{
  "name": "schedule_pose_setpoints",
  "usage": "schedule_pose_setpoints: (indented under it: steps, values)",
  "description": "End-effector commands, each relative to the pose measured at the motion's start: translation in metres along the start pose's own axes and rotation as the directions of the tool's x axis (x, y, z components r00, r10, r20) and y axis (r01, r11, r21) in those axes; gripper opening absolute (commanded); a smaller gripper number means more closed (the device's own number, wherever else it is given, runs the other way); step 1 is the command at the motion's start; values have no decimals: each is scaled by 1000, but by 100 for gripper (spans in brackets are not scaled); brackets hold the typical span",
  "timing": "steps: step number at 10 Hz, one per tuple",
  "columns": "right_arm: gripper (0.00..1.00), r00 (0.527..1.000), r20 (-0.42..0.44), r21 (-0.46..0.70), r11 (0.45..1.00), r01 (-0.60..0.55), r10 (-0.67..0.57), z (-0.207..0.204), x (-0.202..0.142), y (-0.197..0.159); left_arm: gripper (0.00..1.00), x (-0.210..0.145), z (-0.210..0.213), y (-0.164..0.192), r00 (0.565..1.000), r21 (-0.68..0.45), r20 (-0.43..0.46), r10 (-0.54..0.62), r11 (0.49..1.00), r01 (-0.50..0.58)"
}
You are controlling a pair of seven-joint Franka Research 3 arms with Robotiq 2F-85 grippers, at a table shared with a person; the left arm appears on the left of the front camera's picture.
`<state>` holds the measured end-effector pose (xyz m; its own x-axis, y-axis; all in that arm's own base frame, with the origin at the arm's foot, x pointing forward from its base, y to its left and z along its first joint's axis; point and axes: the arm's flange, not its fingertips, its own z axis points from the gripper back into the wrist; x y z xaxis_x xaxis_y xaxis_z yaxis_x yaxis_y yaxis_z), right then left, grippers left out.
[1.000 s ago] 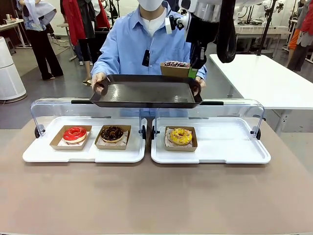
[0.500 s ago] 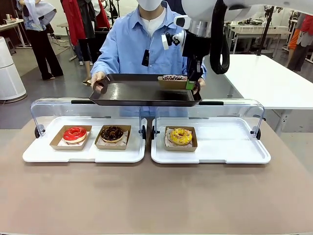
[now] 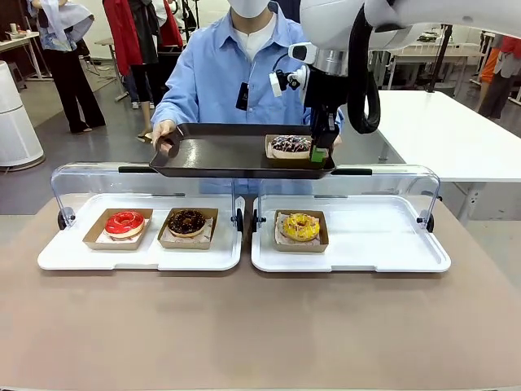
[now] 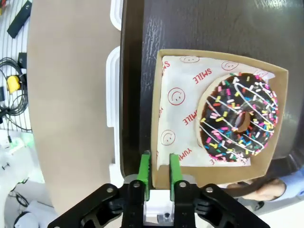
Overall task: Provide the desired donut to the person.
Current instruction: Place the picked Paper togo box onto the Handle tray extended by the person.
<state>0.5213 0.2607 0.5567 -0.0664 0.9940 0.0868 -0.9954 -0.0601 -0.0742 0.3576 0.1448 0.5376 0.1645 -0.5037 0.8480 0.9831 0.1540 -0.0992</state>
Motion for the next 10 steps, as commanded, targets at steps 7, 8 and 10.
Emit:
schedule_pose_setpoints:
  steps: [7,8,10]
  values:
    - [100,999,8,5,999,-35,35,5,-2,1,100,0,1,0,999,7,25,-23,1000,23]
    - [100,999,7,8,999,-37,37,5,-2,3,100,0,1,0,999,7,25,-23,1000,23]
    - [100,1000,5,9,1000,-27,27,8,-4,5,100,0,1,0,999,7,25,-23,1000,23]
